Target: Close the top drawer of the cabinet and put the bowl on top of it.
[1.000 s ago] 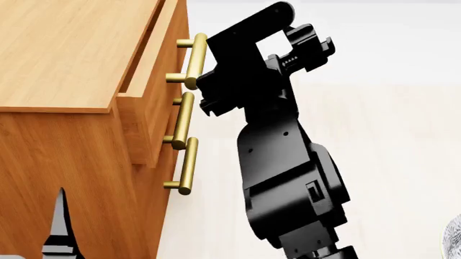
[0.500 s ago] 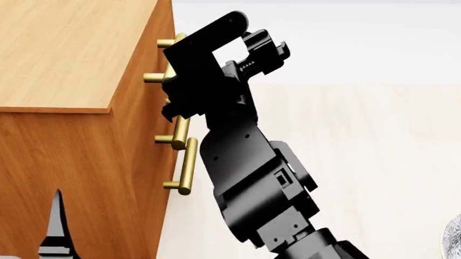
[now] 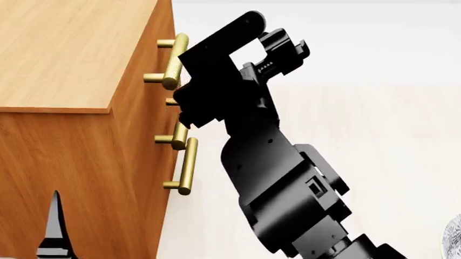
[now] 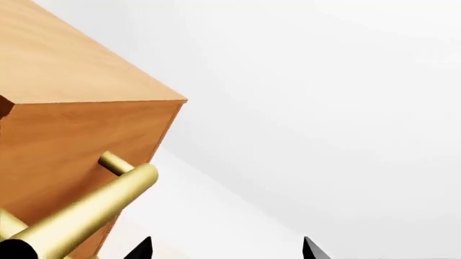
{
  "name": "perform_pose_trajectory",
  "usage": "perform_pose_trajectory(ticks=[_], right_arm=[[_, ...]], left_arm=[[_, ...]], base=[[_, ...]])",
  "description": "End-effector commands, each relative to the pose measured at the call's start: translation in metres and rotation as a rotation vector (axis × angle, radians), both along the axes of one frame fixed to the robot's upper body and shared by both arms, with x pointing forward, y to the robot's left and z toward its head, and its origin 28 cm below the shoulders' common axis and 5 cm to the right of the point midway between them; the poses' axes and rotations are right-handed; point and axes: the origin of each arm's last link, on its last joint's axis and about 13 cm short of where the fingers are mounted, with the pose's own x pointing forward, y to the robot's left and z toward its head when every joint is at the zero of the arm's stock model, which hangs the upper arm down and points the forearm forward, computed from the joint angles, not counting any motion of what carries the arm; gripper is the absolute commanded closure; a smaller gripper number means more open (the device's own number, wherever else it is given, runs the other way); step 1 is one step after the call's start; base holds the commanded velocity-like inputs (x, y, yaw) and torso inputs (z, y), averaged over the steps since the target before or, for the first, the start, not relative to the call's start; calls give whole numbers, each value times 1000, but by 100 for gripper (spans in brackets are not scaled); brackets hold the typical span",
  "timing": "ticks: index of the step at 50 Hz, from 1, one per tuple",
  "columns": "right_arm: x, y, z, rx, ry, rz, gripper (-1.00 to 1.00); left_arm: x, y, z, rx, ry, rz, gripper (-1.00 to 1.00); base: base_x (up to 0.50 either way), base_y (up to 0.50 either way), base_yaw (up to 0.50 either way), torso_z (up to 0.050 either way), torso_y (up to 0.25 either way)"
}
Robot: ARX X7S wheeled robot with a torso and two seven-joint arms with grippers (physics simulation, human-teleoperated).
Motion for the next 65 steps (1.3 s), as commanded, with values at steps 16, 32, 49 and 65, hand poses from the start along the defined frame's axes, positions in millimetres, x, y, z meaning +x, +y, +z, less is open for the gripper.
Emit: perform_pose_trajectory(ticks=[16, 32, 49, 65], right_arm=[[-31, -60, 5, -95, -1, -110, -100], [-77, -104, 17, -254, 11, -231, -100], [-126, -145, 7, -345, 80, -345, -100], [-167, -167, 19, -436, 152, -437, -100]], left_arm=[[0, 0, -2, -4, 4, -2, -100], [1, 1, -5, -6, 9, 0, -100], [0, 0, -8, -13, 11, -12, -100], [0, -2, -8, -13, 11, -20, -100]], base=[[0, 0, 0, 0, 0], [0, 0, 0, 0, 0], [0, 0, 0, 0, 0], [0, 0, 0, 0, 0]])
